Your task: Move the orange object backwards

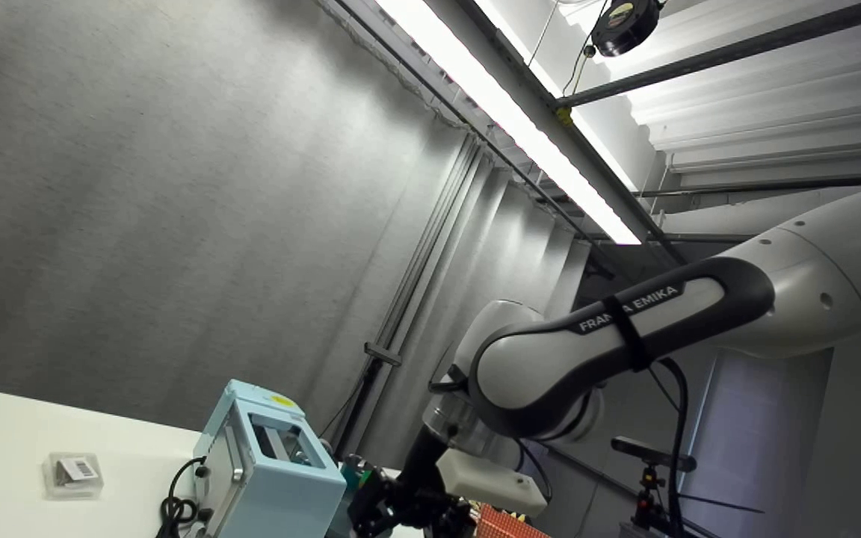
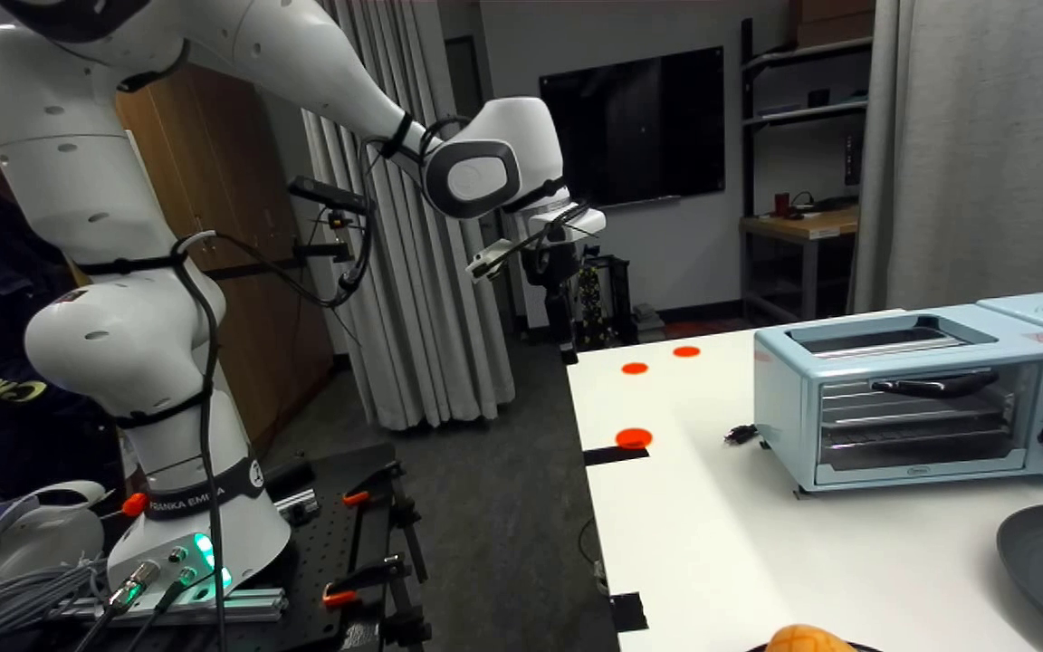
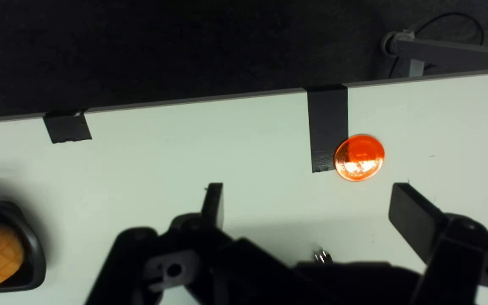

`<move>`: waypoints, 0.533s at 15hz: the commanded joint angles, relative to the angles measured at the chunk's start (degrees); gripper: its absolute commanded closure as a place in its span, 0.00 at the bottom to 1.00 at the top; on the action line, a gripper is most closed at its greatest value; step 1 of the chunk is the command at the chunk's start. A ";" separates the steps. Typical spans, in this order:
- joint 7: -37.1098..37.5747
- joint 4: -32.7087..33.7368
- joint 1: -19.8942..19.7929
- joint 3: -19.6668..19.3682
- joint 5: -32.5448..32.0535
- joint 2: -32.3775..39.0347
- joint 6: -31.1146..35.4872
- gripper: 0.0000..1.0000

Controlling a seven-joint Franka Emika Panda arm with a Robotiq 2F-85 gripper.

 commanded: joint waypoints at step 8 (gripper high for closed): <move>-0.37 14.80 2.04 -2.94 -0.10 16.98 -1.64 0.00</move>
